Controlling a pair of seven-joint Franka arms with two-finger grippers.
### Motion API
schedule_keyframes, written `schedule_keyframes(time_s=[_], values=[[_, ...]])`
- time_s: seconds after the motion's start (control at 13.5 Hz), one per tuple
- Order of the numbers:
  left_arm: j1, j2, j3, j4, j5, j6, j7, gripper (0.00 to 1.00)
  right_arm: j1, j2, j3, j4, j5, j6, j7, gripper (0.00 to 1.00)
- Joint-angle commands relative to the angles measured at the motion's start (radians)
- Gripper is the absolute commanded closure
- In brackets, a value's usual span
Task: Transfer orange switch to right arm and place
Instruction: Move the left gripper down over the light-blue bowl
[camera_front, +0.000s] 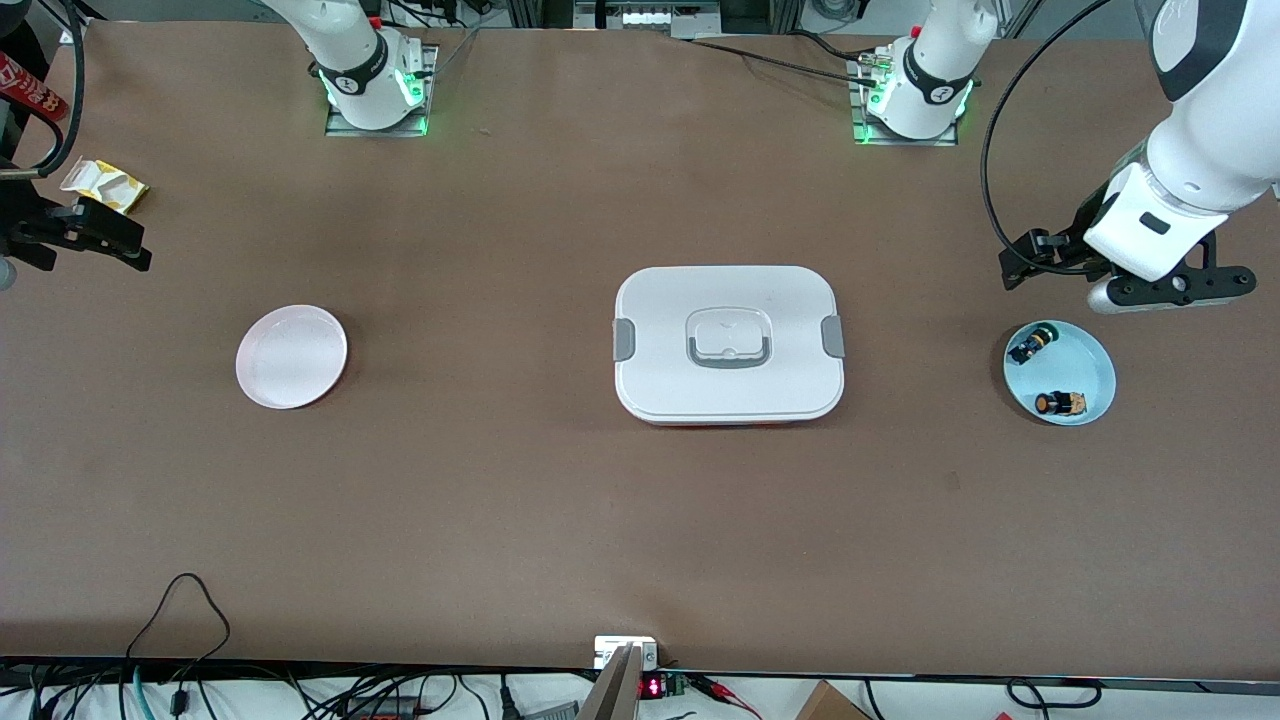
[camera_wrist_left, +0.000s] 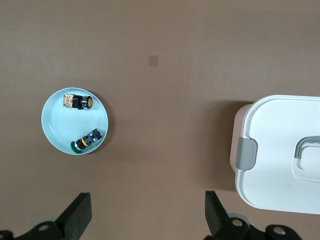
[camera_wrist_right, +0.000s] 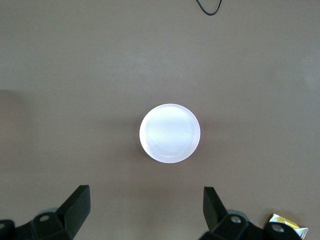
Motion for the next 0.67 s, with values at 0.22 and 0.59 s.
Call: schedule_keyframes(time_s=[0.22,0.59], values=[[-0.004,0.008,0.005,0.026,-0.010,-0.023,0.000,0.00,0.003,-0.001,0.008,0.013,0.008,-0.017,-0.008,0.00],[-0.004,0.009,0.005,0.026,-0.010,-0.023,0.000,0.00,-0.001,0.013,0.005,0.005,0.005,-0.018,-0.010,0.00]])
